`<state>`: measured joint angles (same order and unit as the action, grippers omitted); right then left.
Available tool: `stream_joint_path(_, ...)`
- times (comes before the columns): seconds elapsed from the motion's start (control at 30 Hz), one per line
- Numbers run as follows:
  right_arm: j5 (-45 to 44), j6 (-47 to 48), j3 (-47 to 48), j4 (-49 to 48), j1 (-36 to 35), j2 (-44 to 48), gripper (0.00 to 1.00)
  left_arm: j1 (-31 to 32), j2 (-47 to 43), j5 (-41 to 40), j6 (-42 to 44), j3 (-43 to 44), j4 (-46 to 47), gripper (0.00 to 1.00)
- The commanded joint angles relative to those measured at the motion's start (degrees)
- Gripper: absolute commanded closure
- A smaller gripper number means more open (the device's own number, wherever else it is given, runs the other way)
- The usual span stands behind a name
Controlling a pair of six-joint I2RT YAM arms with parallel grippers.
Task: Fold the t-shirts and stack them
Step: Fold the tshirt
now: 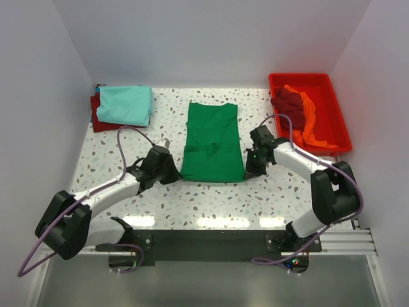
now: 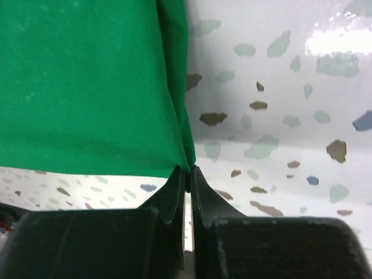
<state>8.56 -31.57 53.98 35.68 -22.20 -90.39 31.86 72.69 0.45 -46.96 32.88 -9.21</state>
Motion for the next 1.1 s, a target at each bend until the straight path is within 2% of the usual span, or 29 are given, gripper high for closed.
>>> stream_joint_path(0.0, -4.25, 0.55, -0.8, 8.08, -0.3, 5.83, 1.0, 0.48, -5.18, -2.38, 0.2, -0.54, -6.6, 1.0)
stream_joint_path(0.17, -5.12, -1.73, -1.24, 14.58, -3.02, 15.04, 1.0, 2.76, -12.38, -3.34, -0.85, 1.21, -17.3, 1.0)
stream_joint_path(0.27, -6.18, -4.54, -1.68, 19.93, -7.05, 18.66, 1.0, 3.65, -17.74, -2.21, -1.46, 2.27, -22.94, 1.0)
stream_joint_path(0.53, -8.38, -12.45, 0.6, 31.54, -12.35, 30.18, 1.0, 5.41, -25.04, -0.71, -4.46, 7.98, -35.95, 1.0)
stream_joint_path(0.7, -8.38, -13.78, 4.12, 33.58, -12.43, 32.21, 1.0, 5.5, -22.42, 1.66, -4.19, 12.38, -33.78, 1.0)
stream_joint_path(0.93, -16.11, -13.25, 7.63, 31.39, -11.82, 26.06, 1.0, 5.41, -14.6, 0.17, -1.82, 16.25, -24.92, 1.0)
stream_joint_path(1.07, -17.25, -11.94, 10.52, 26.91, -10.5, 21.59, 1.0, 5.15, -8.64, 3.94, 0.02, 17.21, -17.34, 1.0)
